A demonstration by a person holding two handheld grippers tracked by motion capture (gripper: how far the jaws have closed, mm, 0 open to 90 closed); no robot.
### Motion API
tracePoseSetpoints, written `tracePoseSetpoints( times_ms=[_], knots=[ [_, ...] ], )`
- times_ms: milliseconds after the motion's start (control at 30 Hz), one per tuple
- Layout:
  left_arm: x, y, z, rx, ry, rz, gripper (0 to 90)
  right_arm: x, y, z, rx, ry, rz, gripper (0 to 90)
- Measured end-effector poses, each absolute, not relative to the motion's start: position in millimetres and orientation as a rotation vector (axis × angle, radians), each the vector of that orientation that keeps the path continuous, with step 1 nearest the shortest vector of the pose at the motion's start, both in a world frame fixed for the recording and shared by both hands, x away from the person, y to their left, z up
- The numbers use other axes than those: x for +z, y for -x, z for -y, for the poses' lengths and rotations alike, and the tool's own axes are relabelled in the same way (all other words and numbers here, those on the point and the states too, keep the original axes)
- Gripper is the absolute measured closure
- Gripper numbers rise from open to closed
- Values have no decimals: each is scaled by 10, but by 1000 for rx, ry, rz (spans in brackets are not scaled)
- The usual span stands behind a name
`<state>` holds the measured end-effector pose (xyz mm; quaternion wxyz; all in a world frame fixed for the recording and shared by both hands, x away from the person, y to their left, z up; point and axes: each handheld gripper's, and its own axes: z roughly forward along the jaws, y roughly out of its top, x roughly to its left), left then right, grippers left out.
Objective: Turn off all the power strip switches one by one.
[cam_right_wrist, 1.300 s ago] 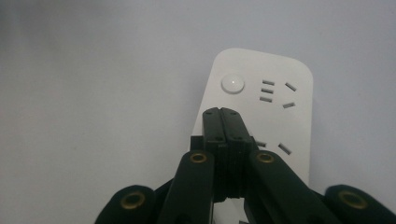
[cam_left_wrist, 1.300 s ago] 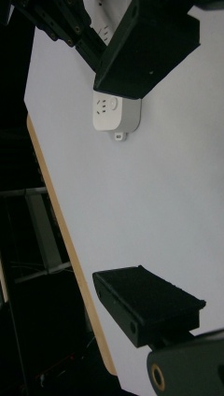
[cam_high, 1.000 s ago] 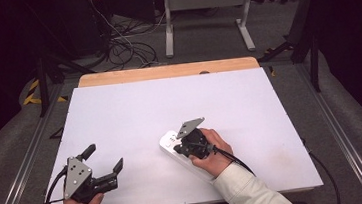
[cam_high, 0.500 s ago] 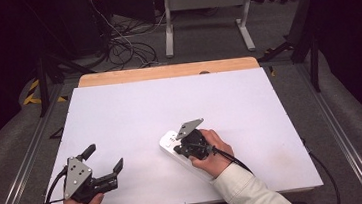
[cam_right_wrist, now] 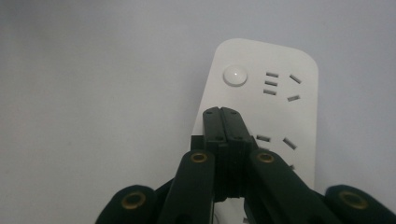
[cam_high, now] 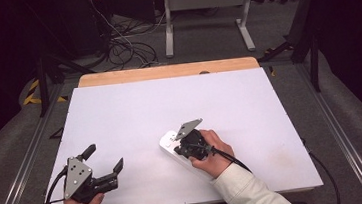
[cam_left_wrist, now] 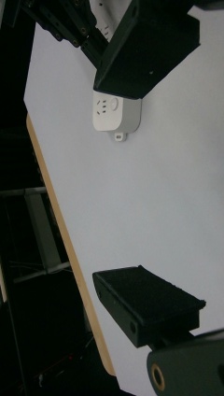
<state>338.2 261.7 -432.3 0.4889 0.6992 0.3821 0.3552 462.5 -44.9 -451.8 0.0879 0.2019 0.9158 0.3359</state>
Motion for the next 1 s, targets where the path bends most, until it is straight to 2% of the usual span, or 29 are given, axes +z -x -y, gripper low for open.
tracePoseSetpoints(
  times_ms=[700,1000],
  knots=[
    [-4320,-3380,-2617,869,-1702,-924,102,-4507,-4631,411,955,-606,-2737,900],
    [-4323,-3392,-2633,865,-1699,-931,102,-4323,-4593,505,1169,-589,-2630,900]
  ],
)
